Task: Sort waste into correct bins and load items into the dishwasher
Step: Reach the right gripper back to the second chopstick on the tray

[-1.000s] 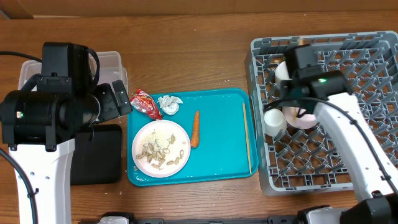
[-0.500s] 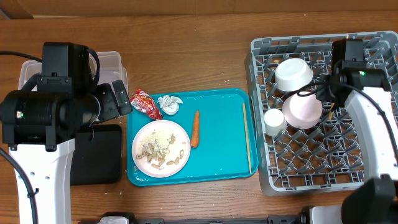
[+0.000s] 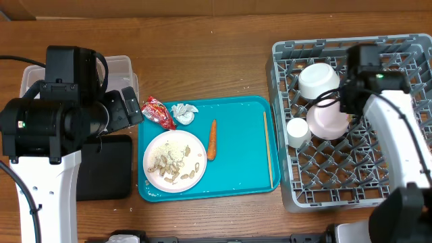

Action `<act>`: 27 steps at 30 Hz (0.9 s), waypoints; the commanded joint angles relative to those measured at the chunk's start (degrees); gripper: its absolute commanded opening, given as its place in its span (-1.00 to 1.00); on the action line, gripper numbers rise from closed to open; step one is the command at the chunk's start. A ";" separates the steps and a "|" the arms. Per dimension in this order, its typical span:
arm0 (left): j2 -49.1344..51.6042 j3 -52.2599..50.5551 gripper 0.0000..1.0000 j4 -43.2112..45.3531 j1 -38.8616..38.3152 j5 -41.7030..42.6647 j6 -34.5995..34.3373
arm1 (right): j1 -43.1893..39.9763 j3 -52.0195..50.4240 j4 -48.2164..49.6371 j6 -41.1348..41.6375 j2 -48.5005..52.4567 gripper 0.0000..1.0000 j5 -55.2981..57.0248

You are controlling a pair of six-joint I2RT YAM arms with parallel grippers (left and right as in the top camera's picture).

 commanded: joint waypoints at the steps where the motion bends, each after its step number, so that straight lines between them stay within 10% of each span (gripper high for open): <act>1: 0.31 0.17 1.00 -0.11 0.31 -0.74 -0.61 | 7.52 0.42 -0.44 0.57 -6.19 -0.24 -0.98; 16: 0.31 0.17 1.00 -0.11 0.31 -0.74 -0.61 | 28.20 -9.29 -2.14 18.12 -4.48 -0.28 -31.52; 27: 0.31 0.17 1.00 -0.11 0.31 -0.74 -0.61 | 37.27 -19.74 12.02 24.30 1.70 -0.35 -12.98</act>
